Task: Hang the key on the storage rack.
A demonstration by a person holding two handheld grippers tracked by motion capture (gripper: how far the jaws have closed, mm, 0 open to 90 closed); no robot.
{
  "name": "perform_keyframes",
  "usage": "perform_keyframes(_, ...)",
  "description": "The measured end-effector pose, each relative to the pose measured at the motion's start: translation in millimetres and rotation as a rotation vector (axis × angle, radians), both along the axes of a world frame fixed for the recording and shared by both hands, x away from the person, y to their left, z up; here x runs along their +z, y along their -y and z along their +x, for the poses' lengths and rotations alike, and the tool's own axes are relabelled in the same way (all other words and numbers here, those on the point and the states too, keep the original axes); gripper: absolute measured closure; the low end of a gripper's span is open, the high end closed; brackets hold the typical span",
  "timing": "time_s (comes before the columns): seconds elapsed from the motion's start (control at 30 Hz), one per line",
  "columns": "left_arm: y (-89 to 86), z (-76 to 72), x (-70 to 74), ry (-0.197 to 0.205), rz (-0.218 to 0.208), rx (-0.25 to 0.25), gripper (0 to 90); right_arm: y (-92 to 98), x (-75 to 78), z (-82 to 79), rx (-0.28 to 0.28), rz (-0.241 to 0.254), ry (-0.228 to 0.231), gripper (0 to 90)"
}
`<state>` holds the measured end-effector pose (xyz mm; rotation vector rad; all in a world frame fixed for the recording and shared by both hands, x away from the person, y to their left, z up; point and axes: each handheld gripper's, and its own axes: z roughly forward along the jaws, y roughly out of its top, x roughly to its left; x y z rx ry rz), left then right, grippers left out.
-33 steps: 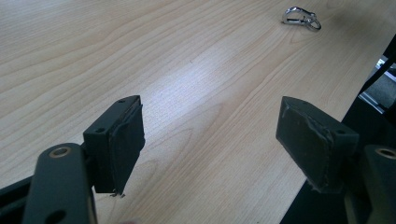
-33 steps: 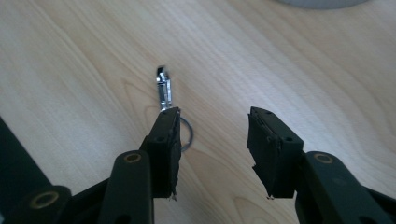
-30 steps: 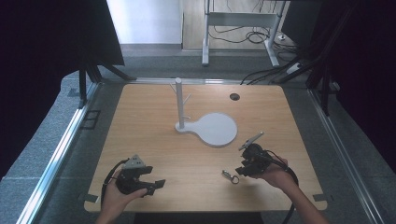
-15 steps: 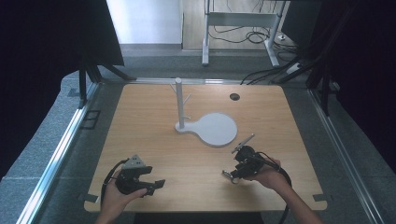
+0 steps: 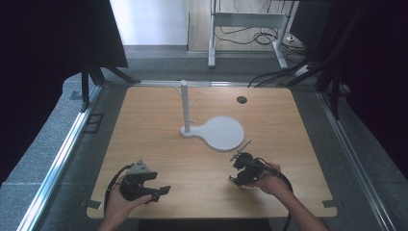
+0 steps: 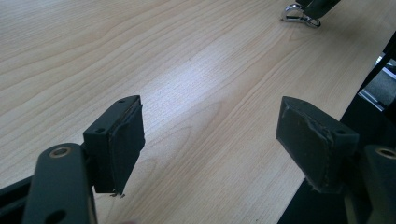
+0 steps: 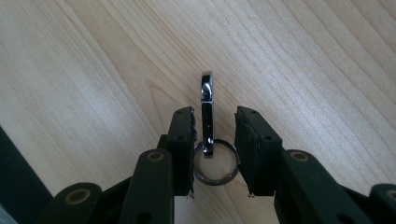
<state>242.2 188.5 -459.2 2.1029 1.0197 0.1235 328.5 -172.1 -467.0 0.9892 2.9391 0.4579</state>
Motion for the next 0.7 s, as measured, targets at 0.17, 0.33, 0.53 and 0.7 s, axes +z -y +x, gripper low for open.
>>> perform_keyframes(0.17,0.4,-0.3,0.1,0.001,0.000,-0.003,23.9,-3.4,-3.1,1.5,0.000,-0.026,0.001,69.2)
perform_keyframes(0.33,0.0,-0.1,0.1,0.002,-0.002,-0.005,23.8,-7.4,-7.4,1.2,0.011,-0.049,-0.011,70.2)
perform_keyframes(0.53,0.0,-0.5,0.4,0.004,-0.004,-0.008,23.7,-9.1,-10.4,-0.5,0.019,-0.067,-0.008,72.3)
perform_keyframes(0.7,0.7,-0.4,0.2,0.004,-0.002,-0.013,23.6,-10.1,-10.0,-3.2,0.026,-0.086,-0.002,79.1)
